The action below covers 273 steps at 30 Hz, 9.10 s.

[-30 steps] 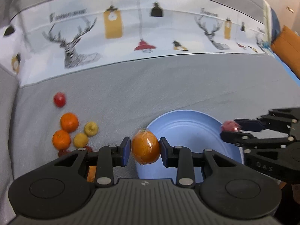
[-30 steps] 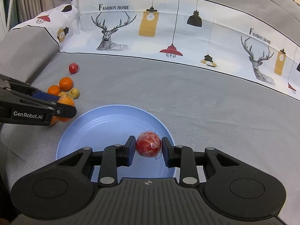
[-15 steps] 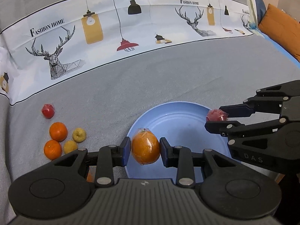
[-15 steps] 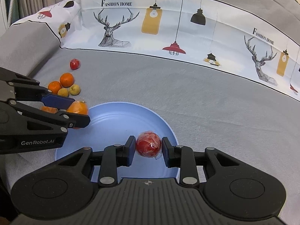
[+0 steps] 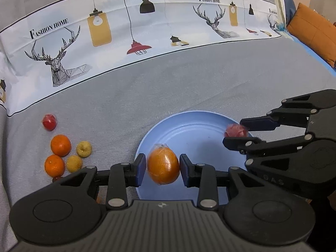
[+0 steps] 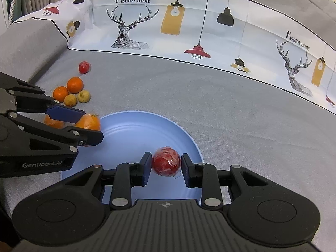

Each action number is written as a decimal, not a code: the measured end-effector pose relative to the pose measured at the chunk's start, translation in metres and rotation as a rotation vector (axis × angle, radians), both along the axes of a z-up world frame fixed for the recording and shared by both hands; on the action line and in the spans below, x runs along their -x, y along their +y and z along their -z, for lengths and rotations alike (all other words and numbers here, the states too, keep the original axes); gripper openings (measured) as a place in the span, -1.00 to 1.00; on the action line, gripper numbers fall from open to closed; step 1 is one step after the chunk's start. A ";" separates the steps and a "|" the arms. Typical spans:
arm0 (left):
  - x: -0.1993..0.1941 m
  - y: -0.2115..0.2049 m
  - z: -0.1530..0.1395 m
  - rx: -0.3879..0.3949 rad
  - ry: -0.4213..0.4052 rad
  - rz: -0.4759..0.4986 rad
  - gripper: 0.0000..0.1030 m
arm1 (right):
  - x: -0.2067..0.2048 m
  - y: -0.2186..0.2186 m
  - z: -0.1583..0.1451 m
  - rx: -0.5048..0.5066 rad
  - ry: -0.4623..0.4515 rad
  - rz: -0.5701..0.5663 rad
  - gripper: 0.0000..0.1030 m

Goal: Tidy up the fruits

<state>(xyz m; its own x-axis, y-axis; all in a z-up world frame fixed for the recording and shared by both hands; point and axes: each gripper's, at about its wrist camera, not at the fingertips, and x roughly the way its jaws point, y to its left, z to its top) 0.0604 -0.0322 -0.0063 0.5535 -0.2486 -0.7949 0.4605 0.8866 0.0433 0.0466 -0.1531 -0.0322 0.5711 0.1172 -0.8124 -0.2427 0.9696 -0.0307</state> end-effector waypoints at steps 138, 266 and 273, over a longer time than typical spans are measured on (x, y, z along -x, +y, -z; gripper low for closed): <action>-0.028 0.067 -0.027 0.144 -0.011 -0.286 -0.42 | 0.019 -0.028 -0.029 -0.191 -0.074 0.154 -0.24; -0.021 0.037 -0.031 -0.073 -0.237 -0.236 0.63 | 0.011 -0.030 -0.044 -0.205 -0.217 0.290 -0.11; -0.034 0.055 -0.035 -0.039 -0.198 -0.276 0.52 | 0.006 -0.020 -0.043 -0.245 -0.213 0.256 -0.01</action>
